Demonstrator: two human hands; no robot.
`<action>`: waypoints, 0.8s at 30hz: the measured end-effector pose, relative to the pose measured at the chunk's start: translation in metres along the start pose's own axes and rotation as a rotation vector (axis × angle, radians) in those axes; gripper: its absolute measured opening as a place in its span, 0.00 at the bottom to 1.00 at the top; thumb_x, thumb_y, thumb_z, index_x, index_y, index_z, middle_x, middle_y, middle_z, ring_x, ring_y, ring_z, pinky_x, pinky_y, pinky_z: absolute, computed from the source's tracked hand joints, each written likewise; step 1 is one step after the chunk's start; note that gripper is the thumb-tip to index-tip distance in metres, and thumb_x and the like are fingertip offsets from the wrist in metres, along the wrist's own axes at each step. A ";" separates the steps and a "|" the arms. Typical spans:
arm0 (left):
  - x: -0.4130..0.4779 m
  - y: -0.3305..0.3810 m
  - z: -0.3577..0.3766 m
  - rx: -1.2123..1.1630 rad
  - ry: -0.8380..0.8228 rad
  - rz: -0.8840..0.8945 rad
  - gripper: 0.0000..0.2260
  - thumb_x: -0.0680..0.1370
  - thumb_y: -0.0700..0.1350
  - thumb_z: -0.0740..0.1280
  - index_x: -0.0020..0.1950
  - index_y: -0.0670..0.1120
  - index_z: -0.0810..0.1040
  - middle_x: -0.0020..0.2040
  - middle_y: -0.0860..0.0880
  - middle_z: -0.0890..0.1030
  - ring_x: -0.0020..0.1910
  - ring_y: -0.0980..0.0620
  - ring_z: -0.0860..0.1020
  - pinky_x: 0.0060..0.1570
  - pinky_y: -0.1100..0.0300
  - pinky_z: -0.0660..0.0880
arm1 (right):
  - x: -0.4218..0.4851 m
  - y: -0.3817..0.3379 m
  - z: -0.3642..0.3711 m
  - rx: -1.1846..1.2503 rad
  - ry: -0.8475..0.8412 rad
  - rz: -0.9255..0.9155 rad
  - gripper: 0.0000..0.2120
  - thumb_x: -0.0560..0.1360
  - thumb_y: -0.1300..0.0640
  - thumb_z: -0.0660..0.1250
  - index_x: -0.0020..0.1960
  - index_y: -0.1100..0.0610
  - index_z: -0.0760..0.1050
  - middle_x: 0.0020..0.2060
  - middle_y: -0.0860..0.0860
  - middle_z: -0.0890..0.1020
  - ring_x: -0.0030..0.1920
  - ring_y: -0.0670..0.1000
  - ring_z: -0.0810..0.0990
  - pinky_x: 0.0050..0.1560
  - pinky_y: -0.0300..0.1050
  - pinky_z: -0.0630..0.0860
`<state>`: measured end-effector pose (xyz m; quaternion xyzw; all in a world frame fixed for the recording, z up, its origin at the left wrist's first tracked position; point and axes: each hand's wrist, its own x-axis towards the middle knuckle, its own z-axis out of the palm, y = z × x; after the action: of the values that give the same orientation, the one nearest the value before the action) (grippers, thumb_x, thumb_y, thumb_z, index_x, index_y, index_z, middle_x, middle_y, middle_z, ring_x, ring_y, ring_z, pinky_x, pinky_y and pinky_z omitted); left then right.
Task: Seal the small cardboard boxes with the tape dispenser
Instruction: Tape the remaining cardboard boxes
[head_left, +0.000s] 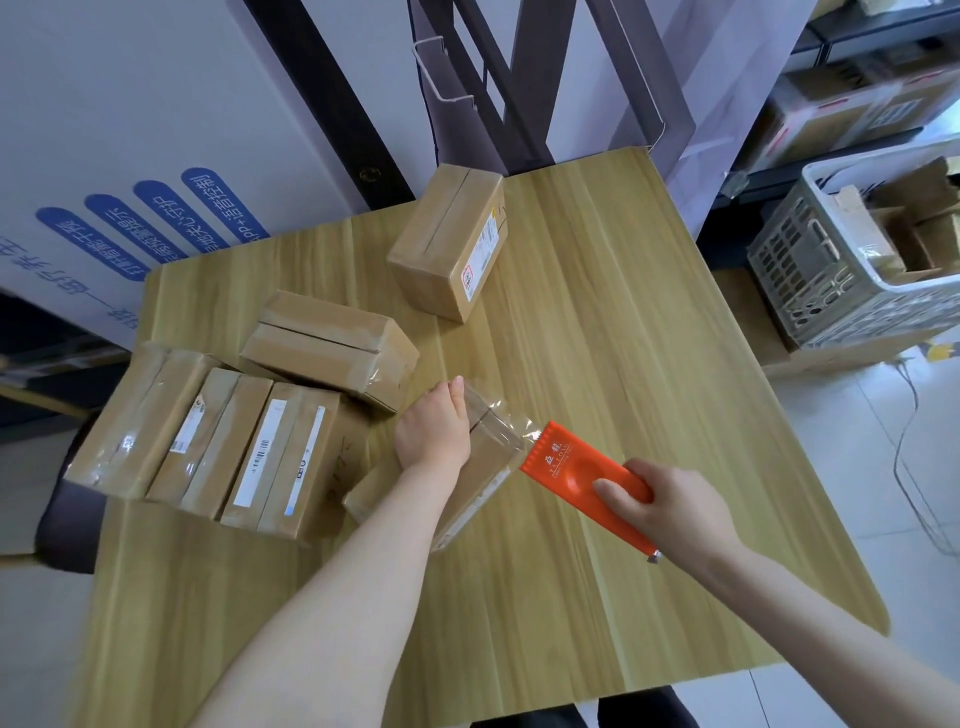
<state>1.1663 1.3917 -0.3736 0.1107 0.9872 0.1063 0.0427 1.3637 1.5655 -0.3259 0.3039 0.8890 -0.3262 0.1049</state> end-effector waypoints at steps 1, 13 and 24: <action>0.000 0.000 0.000 0.000 0.000 -0.005 0.24 0.83 0.55 0.44 0.44 0.48 0.75 0.42 0.47 0.81 0.39 0.44 0.77 0.35 0.56 0.65 | 0.002 -0.006 -0.001 -0.058 -0.005 0.010 0.18 0.73 0.35 0.62 0.37 0.49 0.74 0.24 0.45 0.77 0.18 0.42 0.75 0.22 0.36 0.65; 0.000 0.004 -0.002 0.022 -0.021 -0.050 0.23 0.83 0.56 0.43 0.43 0.49 0.74 0.40 0.49 0.81 0.36 0.47 0.74 0.33 0.57 0.64 | 0.016 -0.064 -0.020 -0.530 -0.014 -0.042 0.20 0.77 0.37 0.56 0.40 0.52 0.72 0.29 0.45 0.72 0.32 0.51 0.74 0.28 0.41 0.62; -0.004 0.017 -0.005 -0.181 -0.051 -0.304 0.24 0.82 0.58 0.45 0.51 0.46 0.77 0.47 0.47 0.82 0.47 0.43 0.79 0.40 0.56 0.67 | 0.032 -0.093 -0.035 -0.560 0.030 -0.027 0.17 0.79 0.42 0.56 0.39 0.53 0.70 0.30 0.48 0.69 0.38 0.53 0.73 0.33 0.42 0.63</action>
<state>1.1730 1.4060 -0.3649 -0.0415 0.9776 0.1843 0.0932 1.2817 1.5475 -0.2632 0.2560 0.9499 -0.0644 0.1674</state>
